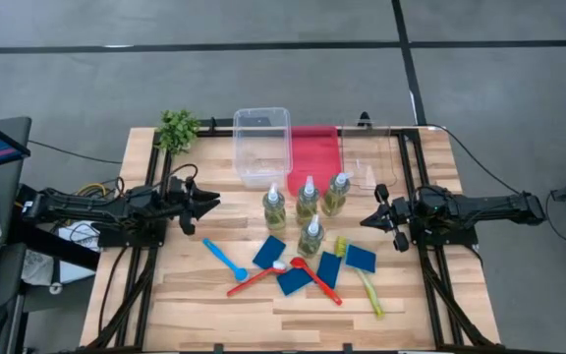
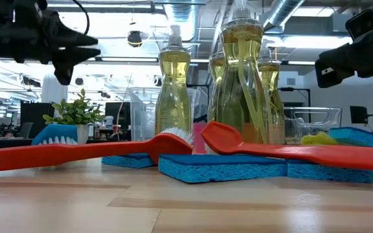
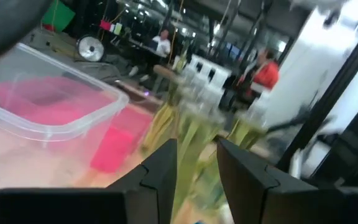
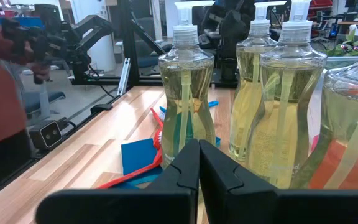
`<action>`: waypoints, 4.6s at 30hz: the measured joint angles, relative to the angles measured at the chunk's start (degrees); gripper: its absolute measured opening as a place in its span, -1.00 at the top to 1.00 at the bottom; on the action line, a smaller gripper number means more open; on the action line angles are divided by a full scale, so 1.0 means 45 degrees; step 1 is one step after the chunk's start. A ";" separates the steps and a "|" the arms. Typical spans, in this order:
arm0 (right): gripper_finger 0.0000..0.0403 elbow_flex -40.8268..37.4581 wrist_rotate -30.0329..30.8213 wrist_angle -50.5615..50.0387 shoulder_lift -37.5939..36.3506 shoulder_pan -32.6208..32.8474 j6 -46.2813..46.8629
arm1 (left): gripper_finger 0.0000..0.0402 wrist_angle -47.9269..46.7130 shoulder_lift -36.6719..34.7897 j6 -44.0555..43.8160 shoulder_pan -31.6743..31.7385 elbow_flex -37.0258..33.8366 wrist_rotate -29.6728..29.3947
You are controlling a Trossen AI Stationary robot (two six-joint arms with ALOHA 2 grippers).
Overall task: Pick & Place Kitchen Sink Supplies
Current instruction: Put the transparent soap dispenser into the transparent container
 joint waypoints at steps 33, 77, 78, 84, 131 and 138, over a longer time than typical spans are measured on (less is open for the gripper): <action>1.00 0.0110 0.1949 0.4882 0.0003 0.0653 0.8712 | 0.42 0.3389 0.0454 -0.0908 0.0008 0.0046 -0.0483; 0.02 0.3222 0.6693 0.1151 0.4343 0.0316 0.2530 | 0.42 0.3541 0.5916 0.0541 0.0000 0.2433 -0.0333; 0.02 0.3261 0.6859 0.1155 0.4453 0.0316 0.2530 | 0.42 0.3539 0.5916 0.0433 0.0000 0.2433 -0.0333; 0.05 0.3520 0.7476 0.1332 0.4863 0.0316 0.1943 | 0.42 0.3541 0.5916 0.0382 0.0000 0.2433 -0.0333; 0.05 0.3638 0.8708 0.4546 0.7024 0.0174 0.1529 | 0.42 0.3541 0.5916 0.0382 0.0000 0.2433 -0.0332; 0.05 0.3643 0.8629 0.4620 0.7343 -0.0300 0.1529 | 0.42 0.3541 0.5916 0.0382 0.0000 0.2433 -0.0333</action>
